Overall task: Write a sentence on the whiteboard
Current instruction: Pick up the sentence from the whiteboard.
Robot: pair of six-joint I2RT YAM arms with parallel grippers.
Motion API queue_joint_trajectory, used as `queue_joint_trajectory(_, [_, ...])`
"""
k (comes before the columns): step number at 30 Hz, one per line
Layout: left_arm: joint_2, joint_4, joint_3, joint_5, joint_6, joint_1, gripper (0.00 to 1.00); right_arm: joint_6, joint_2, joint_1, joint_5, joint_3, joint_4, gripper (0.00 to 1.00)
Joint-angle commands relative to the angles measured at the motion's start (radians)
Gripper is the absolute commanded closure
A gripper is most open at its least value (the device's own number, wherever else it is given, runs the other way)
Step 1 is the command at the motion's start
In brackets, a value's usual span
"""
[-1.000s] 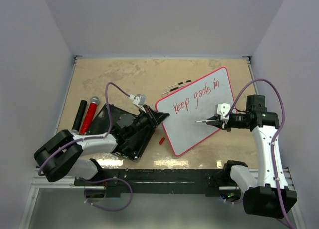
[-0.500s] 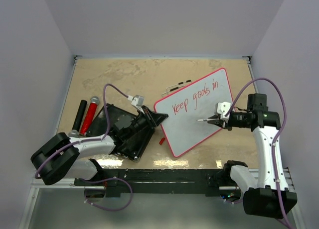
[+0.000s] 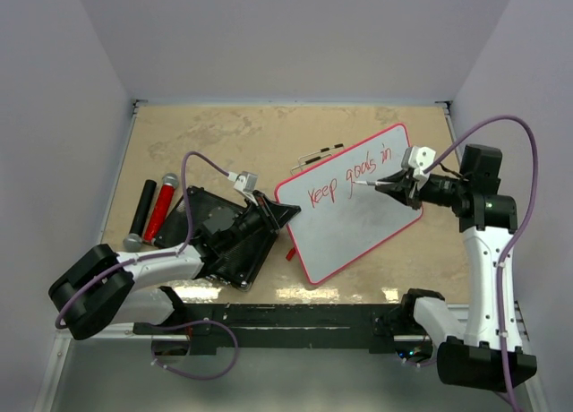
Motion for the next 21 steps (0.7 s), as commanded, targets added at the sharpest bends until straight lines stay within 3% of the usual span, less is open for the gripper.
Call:
queue_joint_trajectory(1, [-0.011, -0.044, 0.010, 0.016, 0.099, -0.003, 1.00, 0.137, 0.013, 0.003, -0.079, 0.065, 0.073, 1.00])
queue_joint_trajectory(21, [0.018, 0.041, -0.020, 0.036, 0.086, -0.001, 1.00, -0.176, -0.022, -0.012, -0.093, -0.043, -0.172, 1.00])
